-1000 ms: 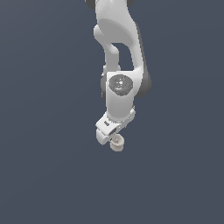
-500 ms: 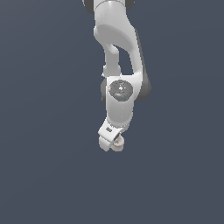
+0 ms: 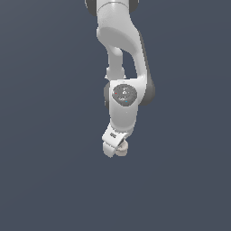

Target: Pick up the object and move it to a goal position.

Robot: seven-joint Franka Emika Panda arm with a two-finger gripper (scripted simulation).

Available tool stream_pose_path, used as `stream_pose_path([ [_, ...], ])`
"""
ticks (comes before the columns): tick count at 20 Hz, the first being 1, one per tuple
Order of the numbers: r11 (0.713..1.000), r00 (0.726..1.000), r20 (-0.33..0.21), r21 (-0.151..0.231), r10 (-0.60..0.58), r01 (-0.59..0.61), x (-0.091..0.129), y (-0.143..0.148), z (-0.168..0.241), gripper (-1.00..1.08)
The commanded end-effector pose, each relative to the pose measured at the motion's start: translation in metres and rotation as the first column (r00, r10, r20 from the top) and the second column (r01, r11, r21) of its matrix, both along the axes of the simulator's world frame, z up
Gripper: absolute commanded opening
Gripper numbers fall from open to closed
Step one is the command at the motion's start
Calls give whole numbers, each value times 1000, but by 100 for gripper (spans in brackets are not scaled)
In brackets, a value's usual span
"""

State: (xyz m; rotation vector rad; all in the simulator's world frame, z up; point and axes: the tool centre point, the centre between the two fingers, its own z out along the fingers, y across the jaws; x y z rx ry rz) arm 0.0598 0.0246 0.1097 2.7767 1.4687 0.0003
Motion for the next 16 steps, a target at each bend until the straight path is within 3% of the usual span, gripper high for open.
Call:
stream_pose_path([
  [1, 1000, 1000, -1, 0, 1, -1, 0, 0, -5, 100],
  [9, 1000, 1000, 0, 0, 5, -5, -1, 0, -43, 100],
  [15, 1000, 1000, 0, 0, 5, -5, 0, 0, -49, 100],
  [16, 1000, 1000, 0, 0, 5, -5, 0, 0, -49, -100],
])
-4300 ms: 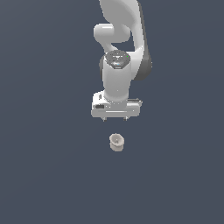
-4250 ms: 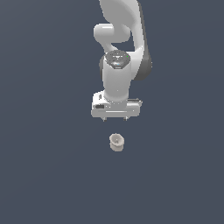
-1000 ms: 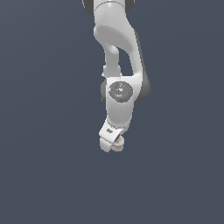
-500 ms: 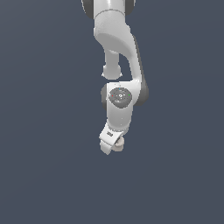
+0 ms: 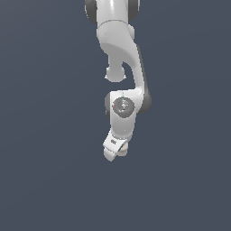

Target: Pick up the object and move it to a goal position.

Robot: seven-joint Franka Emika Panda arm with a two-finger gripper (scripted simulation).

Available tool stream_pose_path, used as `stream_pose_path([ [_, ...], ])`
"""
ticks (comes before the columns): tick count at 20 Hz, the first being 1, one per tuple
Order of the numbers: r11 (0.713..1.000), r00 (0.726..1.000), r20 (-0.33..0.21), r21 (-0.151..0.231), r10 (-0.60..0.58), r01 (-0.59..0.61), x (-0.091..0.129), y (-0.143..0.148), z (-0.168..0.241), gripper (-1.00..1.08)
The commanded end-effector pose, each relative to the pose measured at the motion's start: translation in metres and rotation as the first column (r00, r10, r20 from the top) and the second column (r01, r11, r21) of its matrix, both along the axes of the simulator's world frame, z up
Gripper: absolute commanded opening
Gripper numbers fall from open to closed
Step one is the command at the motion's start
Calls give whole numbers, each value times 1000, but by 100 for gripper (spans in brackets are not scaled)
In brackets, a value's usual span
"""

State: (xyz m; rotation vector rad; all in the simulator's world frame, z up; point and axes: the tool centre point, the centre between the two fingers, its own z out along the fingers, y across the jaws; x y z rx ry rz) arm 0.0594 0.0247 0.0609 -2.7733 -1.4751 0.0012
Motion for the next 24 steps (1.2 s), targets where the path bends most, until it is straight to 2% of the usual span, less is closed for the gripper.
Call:
stream_pose_path([
  [1, 1000, 1000, 1, 0, 0, 0, 0, 0, 0, -100],
  [14, 1000, 1000, 1, 0, 0, 0, -1, 0, 4, -100],
  [24, 1000, 1000, 1, -1, 1, -1, -11, 2, 53, -100],
])
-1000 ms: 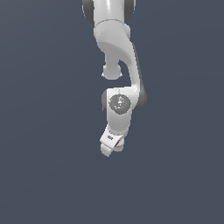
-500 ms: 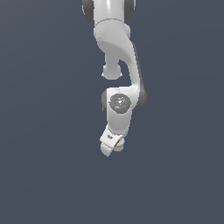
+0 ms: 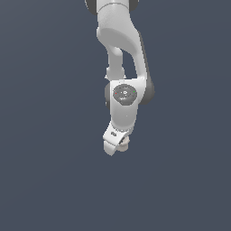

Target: Pick up the object and move it to a goal position.

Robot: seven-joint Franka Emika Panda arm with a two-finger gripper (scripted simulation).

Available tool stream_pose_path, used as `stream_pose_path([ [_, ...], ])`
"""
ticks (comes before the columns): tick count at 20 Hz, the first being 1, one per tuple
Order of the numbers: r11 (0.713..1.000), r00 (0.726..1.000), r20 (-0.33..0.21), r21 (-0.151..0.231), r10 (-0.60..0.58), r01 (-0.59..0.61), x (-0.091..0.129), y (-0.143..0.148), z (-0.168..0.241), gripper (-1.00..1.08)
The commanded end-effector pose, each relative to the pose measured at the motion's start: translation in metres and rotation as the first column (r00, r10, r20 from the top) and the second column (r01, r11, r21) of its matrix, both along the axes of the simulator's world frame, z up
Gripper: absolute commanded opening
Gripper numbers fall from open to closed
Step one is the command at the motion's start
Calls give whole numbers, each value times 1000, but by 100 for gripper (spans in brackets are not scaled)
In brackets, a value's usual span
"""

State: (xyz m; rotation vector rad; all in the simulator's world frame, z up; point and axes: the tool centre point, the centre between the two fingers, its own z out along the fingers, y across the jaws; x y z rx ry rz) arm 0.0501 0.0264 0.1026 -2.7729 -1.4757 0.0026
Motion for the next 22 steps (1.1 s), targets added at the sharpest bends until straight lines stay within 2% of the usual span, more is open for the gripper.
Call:
stream_pose_path([
  [1, 1000, 1000, 1, -1, 0, 0, -4, 1, 19, -100],
  [22, 1000, 1000, 1, 0, 2, -2, -53, 11, 261, -100],
])
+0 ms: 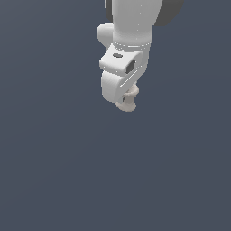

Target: Pick up the object and move it to a goal position.

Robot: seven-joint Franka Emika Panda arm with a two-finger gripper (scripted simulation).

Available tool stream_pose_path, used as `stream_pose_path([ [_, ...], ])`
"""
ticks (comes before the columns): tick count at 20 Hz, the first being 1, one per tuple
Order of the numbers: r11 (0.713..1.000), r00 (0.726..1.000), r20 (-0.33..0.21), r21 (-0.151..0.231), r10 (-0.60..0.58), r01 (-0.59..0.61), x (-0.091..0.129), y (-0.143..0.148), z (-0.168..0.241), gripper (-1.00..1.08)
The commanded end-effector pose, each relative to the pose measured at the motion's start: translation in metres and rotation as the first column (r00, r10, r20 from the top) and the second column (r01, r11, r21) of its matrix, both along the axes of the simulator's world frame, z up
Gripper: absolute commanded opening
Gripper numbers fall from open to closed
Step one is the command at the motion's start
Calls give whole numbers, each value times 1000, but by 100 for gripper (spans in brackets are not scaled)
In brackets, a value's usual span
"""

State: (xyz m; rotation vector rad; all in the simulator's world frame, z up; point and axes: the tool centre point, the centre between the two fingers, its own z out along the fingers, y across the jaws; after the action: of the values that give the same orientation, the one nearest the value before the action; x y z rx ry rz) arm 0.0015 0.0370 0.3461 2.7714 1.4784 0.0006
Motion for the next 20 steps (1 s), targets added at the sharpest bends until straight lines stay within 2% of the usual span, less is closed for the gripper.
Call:
stream_pose_path([
  [1, 1000, 1000, -1, 0, 0, 0, -6, 1, 29, -100],
  [10, 1000, 1000, -1, 1, -1, 1, -18, 3, 104, -100],
  [20, 1000, 1000, -1, 0, -2, 2, -20, 4, 133, -100],
])
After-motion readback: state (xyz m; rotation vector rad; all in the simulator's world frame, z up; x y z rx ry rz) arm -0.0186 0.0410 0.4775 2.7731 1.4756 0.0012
